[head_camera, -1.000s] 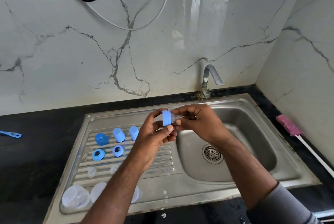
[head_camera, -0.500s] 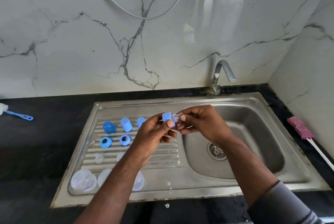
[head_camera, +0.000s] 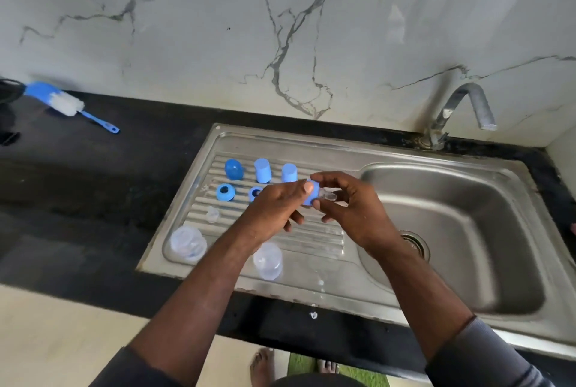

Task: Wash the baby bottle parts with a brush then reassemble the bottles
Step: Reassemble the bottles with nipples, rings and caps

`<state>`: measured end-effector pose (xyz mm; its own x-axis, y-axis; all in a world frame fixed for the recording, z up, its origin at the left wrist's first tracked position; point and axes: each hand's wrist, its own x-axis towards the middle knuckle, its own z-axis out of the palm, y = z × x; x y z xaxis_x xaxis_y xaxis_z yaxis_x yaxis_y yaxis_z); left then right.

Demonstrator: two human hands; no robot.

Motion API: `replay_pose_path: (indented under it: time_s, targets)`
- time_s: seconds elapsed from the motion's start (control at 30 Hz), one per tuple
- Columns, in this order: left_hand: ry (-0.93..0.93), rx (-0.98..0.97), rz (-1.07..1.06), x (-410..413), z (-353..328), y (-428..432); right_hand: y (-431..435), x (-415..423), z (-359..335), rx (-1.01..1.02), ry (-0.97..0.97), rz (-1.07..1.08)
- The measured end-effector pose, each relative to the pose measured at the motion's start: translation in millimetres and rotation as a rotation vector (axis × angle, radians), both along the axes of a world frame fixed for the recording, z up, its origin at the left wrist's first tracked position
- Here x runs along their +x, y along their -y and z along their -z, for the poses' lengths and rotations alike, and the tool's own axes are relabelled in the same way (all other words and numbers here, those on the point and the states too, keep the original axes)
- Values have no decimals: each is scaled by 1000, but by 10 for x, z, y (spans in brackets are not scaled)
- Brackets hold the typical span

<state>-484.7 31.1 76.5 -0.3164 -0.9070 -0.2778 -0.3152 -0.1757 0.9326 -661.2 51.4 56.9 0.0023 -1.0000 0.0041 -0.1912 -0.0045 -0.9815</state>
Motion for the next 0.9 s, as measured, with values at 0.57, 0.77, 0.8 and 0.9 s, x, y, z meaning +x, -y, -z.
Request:
replay_pose_path:
  time_s: [0.57,0.77,0.8,0.9]
  targets:
    - [943,-354,349,312,498,-511,-166,236,647,182,-67,-17]
    - [1103,-422,396,254,674,-604,-220,196,670,154,-76,-35]
    - [1095,-420,384,265,710,-600,-227,180,670,163,-71,-26]
    - [963,-395,323,291,742,-554,-234,119,669,189,-23,24]
